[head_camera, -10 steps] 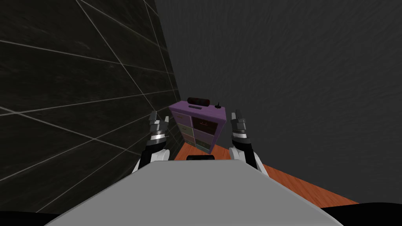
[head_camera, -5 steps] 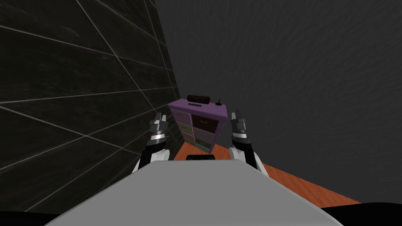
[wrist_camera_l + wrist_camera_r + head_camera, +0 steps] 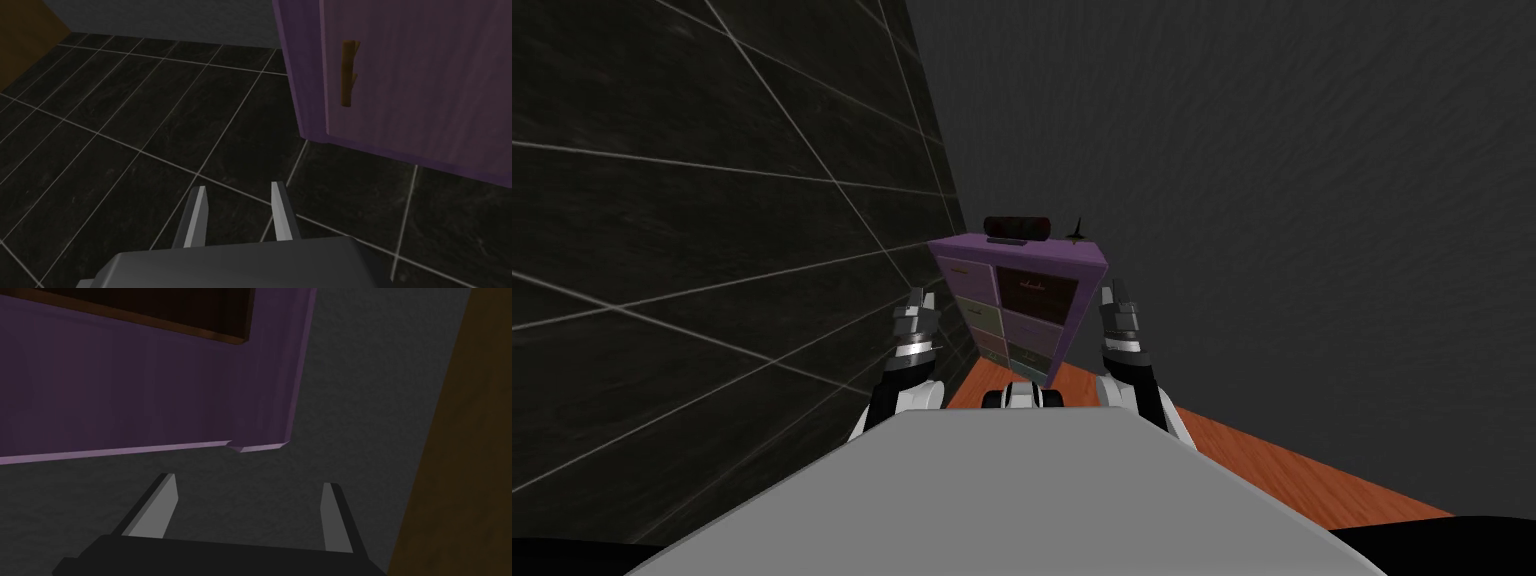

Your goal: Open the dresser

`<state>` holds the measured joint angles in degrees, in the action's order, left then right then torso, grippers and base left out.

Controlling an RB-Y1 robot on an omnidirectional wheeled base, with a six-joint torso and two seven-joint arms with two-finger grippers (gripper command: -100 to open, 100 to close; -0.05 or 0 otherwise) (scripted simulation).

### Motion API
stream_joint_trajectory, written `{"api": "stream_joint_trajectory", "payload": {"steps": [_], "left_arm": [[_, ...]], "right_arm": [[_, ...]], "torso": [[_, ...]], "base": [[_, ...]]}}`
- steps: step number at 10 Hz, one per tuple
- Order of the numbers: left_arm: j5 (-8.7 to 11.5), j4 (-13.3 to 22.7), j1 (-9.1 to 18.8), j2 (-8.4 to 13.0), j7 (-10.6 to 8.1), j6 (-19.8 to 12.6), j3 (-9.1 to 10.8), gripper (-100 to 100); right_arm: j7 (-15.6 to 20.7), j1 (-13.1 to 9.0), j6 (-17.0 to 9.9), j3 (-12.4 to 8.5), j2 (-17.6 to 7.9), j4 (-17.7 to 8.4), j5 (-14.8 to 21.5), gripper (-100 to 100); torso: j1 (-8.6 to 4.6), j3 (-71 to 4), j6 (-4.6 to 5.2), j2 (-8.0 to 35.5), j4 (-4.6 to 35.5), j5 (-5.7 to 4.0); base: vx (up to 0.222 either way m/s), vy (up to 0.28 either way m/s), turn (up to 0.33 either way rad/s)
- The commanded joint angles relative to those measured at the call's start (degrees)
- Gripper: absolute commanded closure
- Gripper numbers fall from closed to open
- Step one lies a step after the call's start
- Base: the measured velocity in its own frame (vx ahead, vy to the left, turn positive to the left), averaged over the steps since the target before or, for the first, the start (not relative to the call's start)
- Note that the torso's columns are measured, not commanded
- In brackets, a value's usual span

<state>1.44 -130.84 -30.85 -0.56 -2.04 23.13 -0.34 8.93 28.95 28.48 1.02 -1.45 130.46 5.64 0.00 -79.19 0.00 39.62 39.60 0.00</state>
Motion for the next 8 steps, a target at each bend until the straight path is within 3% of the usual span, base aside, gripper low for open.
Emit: {"api": "stream_joint_trajectory", "payload": {"steps": [1,5,6,8], "left_arm": [[-0.10,1.05,0.32,2.93,0.03,0.07,-0.23,-100],[-0.42,4.46,1.37,6.79,0.14,0.29,-0.96,-100],[-0.63,6.69,2.05,7.81,0.22,0.43,-1.43,-100],[-0.85,9.07,2.78,8.34,0.29,0.58,-1.94,-100]], "right_arm": [[0.00,0.00,-0.01,0.00,0.00,-0.02,0.00,0],[0.00,0.00,-0.01,0.01,0.01,-0.03,0.00,0],[0.00,0.00,-0.01,0.01,0.01,-0.03,0.00,0],[0.00,0.00,-0.01,0.01,0.01,-0.03,0.00,0]], "torso": [[-0.01,-3.94,0.00,1.94,1.89,0.00],[-0.03,-5.37,0.00,2.67,2.68,-0.01],[-0.03,-5.36,0.00,2.69,2.69,-0.01],[-0.05,-5.36,0.00,2.69,2.69,-0.02]], "base": [[-0.004,-0.019,-0.020],[-0.017,-0.037,-0.030],[-0.029,-0.070,-0.071],[-0.024,-0.069,-0.049]]}}
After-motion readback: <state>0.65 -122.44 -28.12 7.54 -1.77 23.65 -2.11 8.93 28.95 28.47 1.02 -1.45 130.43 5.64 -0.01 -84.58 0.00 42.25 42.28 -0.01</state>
